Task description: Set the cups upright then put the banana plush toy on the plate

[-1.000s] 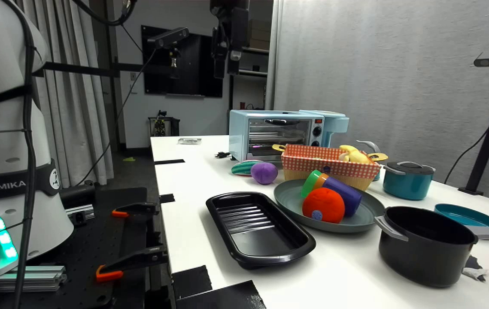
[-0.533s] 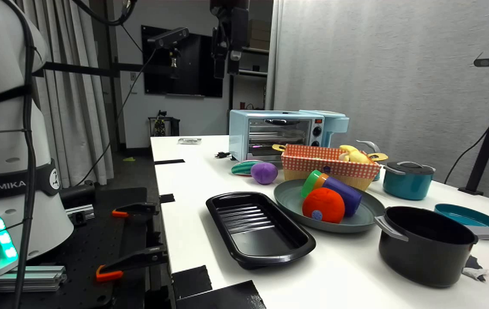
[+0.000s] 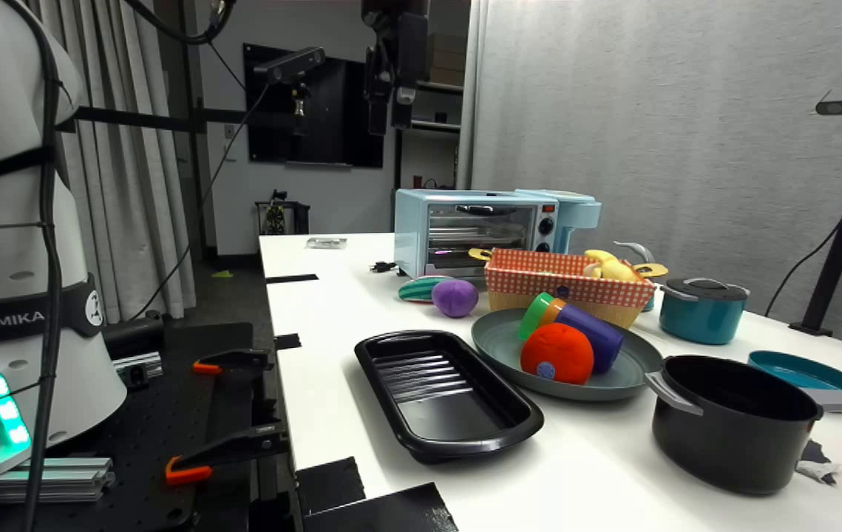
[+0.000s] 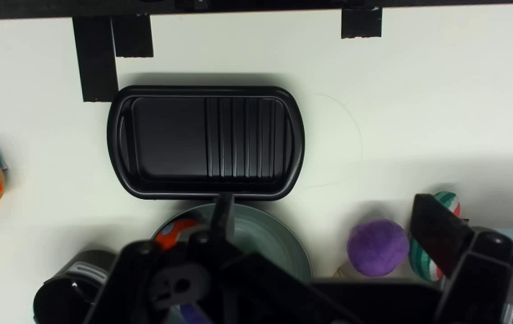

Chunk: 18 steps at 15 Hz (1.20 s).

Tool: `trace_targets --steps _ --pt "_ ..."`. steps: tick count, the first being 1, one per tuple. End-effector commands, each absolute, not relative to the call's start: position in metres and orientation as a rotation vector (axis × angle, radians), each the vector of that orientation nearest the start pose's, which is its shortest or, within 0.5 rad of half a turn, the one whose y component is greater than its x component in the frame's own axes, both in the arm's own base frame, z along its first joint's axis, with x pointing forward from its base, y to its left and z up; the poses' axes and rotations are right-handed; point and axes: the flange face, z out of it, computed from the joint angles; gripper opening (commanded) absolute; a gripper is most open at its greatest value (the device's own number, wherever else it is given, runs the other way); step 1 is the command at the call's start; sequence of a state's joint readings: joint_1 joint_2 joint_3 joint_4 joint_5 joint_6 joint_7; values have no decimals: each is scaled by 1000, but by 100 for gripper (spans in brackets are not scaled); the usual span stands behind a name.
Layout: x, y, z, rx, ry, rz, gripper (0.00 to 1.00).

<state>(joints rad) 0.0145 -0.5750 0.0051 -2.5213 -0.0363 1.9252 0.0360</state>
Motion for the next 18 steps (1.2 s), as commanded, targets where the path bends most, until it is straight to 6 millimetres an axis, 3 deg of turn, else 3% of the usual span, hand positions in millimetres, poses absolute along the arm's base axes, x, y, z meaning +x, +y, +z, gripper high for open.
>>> trace_targets --steps 1,11,18 --pt "371 5 471 -3178 7 33 100" --pt "373 5 469 -3177 22 30 100" --pt "390 0 451 -3192 52 13 100"
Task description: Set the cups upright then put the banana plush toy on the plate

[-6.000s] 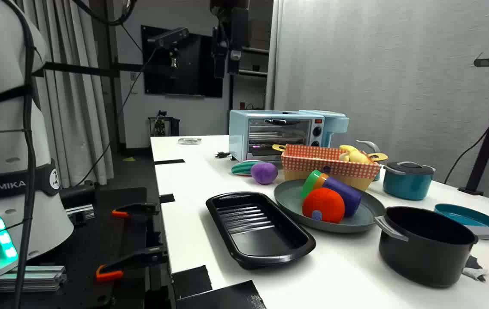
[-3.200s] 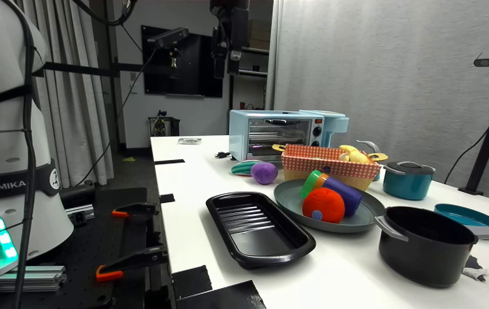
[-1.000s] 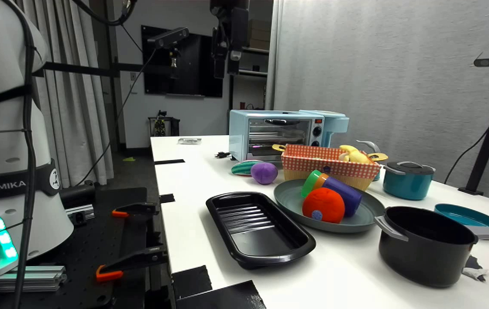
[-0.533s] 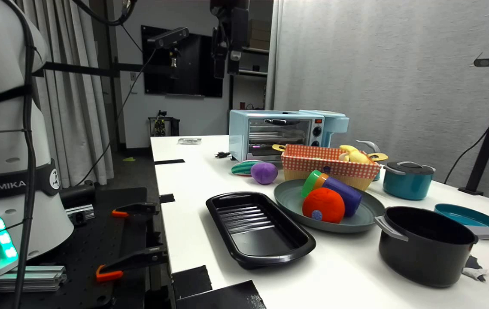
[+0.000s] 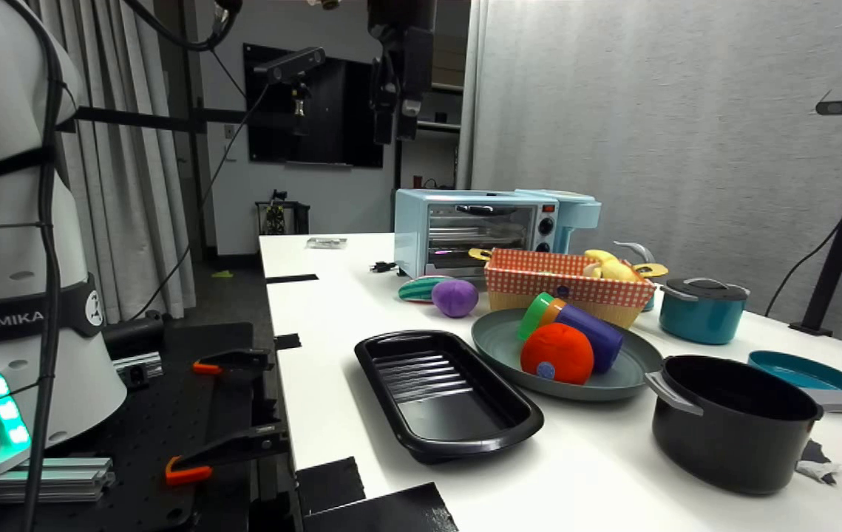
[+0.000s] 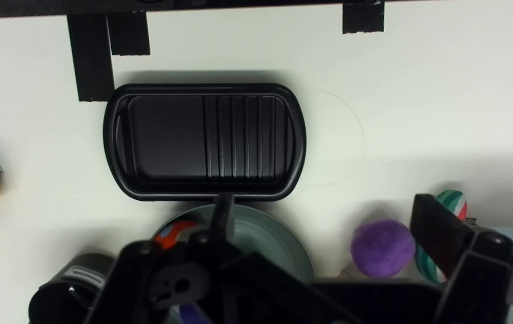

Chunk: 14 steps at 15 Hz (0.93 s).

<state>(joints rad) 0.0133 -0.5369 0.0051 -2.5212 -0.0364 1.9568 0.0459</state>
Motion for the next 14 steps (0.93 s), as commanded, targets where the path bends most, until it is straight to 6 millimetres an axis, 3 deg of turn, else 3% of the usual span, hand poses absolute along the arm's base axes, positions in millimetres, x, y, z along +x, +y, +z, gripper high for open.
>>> trace_targets --steps 1,9,14 --pt "394 -1 448 -3201 48 -1 100" --pt "436 -33 405 -3347 47 -135 100" --pt "458 -38 376 -3410 -14 -134 100"
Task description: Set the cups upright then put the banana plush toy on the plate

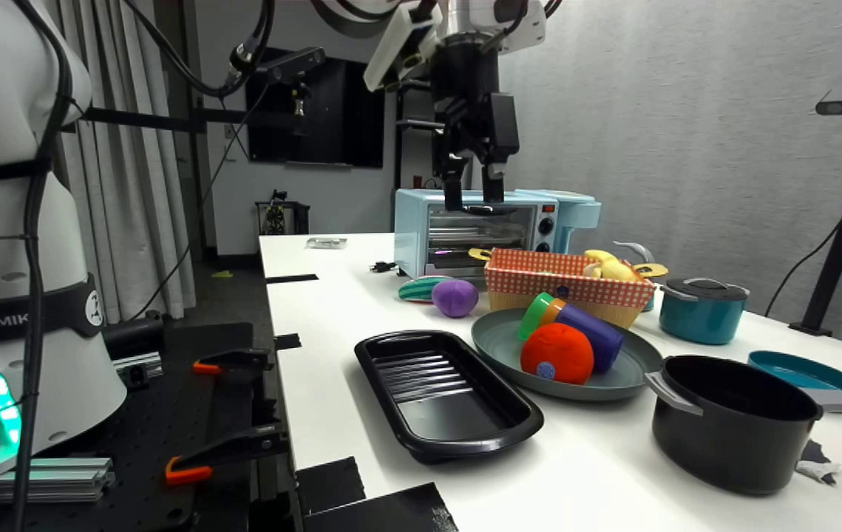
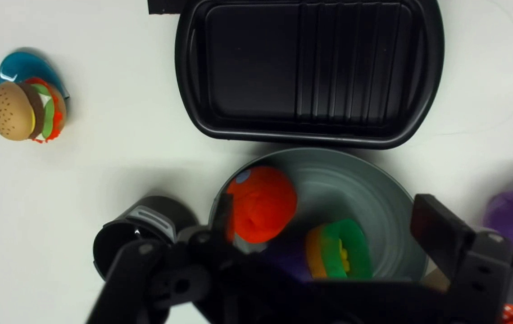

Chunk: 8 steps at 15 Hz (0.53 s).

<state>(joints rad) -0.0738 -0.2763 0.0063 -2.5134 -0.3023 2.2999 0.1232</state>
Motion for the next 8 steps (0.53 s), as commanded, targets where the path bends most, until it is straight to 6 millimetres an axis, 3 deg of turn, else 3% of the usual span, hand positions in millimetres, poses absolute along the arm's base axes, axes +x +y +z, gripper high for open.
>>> trace_targets --steps 1,6,7,8 --pt "462 -38 372 -3420 -28 -130 100" --pt "484 -33 356 -3473 -49 -103 100" --pt "470 -34 360 -3445 -69 -90 100" --pt "474 -34 357 -3451 -65 -84 100"
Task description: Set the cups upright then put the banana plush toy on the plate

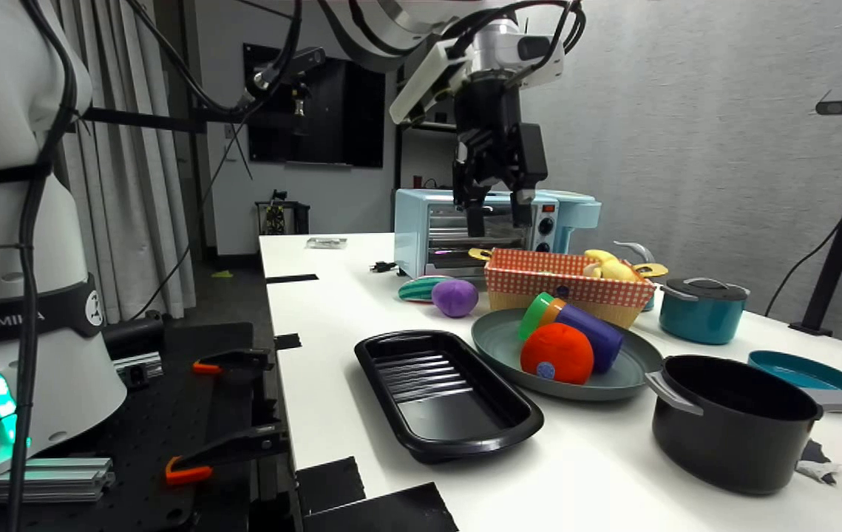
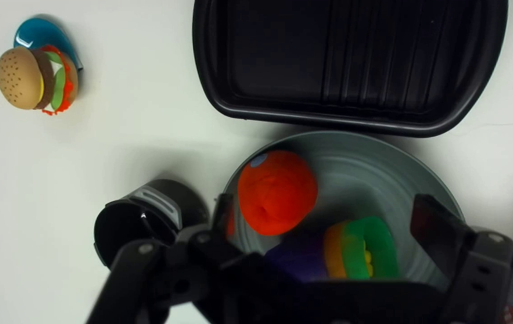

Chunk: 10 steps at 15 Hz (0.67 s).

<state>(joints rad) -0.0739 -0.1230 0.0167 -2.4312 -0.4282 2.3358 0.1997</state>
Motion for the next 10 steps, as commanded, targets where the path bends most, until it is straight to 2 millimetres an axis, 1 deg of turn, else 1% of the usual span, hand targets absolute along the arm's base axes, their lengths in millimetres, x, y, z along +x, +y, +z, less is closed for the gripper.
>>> trace_targets --steps 1,3,10 --pt "476 -34 354 -3452 -64 -79 100" --pt "479 -34 353 -3452 -64 -76 100" --pt "480 -34 354 -3452 -64 -78 100"
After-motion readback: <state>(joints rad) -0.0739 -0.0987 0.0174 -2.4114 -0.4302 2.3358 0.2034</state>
